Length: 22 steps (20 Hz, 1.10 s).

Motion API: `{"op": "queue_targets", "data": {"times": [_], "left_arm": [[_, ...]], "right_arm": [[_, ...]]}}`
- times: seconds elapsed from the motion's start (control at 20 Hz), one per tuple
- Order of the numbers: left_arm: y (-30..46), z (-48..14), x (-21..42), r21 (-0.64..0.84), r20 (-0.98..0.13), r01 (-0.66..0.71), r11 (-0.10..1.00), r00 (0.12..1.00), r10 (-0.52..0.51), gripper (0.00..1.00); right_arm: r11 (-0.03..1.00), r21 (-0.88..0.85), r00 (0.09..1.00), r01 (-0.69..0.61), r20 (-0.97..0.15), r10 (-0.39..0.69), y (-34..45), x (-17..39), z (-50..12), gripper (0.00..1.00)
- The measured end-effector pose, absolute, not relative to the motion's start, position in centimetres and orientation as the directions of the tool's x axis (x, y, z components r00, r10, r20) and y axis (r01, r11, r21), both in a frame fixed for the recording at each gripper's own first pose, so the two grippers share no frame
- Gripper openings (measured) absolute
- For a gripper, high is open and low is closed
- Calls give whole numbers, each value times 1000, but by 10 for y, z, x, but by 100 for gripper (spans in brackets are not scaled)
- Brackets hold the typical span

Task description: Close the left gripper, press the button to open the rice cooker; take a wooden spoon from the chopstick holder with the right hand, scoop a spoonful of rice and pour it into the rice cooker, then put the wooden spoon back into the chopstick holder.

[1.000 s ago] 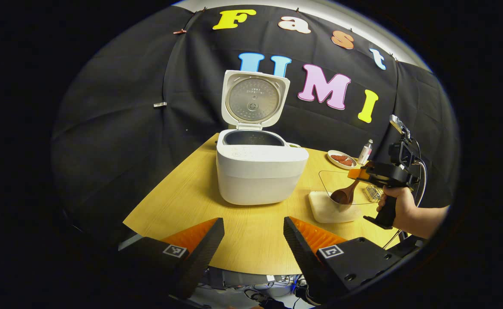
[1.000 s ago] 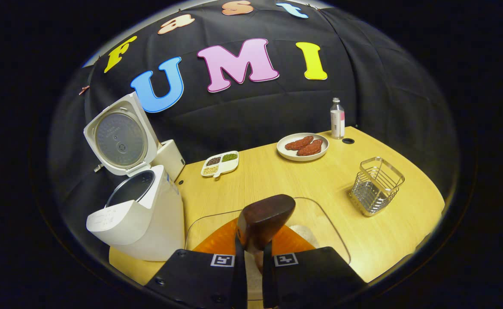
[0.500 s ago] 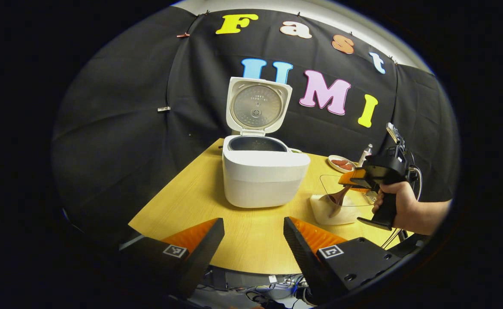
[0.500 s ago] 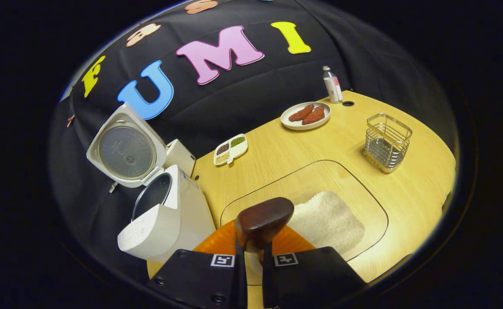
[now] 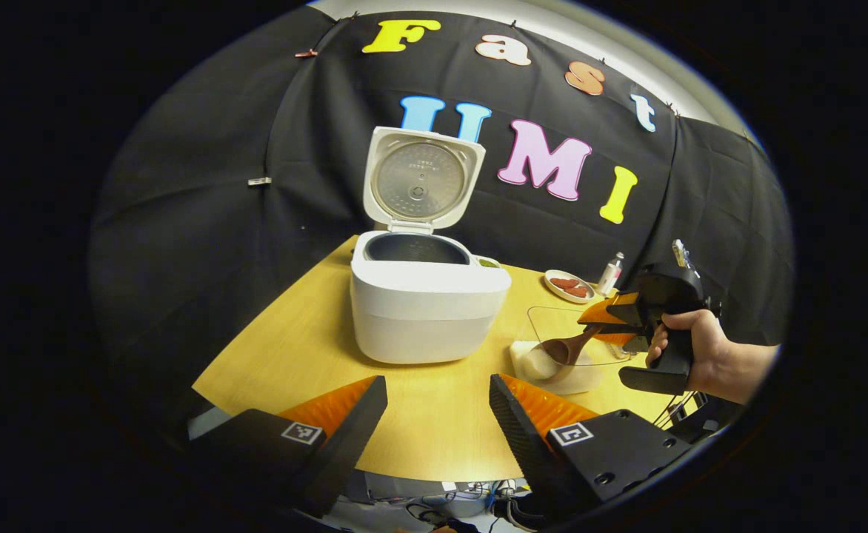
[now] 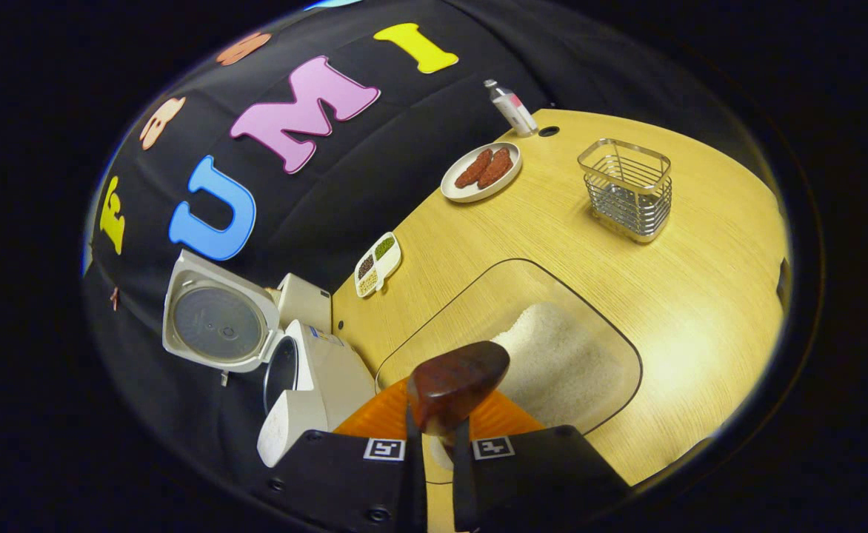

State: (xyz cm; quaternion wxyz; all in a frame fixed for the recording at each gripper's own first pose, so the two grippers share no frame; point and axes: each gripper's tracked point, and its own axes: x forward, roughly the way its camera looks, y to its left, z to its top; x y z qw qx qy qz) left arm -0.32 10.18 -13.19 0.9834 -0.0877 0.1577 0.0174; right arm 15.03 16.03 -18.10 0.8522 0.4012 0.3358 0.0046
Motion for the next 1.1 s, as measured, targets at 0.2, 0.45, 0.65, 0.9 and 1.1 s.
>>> {"op": "queue_targets", "data": {"times": [0.2, 0.45, 0.65, 0.9, 1.1], "left_arm": [[90, -124, 13, -142, -302, -18, 990, 953, -26, 95], [83, -118, 21, -183, -301, 4, 983, 952, -60, 95], [84, -119, 25, -185, -307, 1, 983, 950, -59, 95], [94, -115, 28, -173, -304, 3, 985, 951, -56, 95], [102, -107, 26, -169, -286, -11, 986, 957, -39, 95]], "right_arm": [[587, 740, 778, 328, -564, 277, 143, 154, -179, 18], [496, 776, 787, 389, -560, 258, 115, 158, -179, 18], [408, 807, 796, 426, -549, 254, 100, 162, -164, 18], [303, 854, 816, 424, -505, 281, 97, 170, -130, 18], [232, 881, 828, 412, -469, 309, 110, 185, -104, 18]]}}
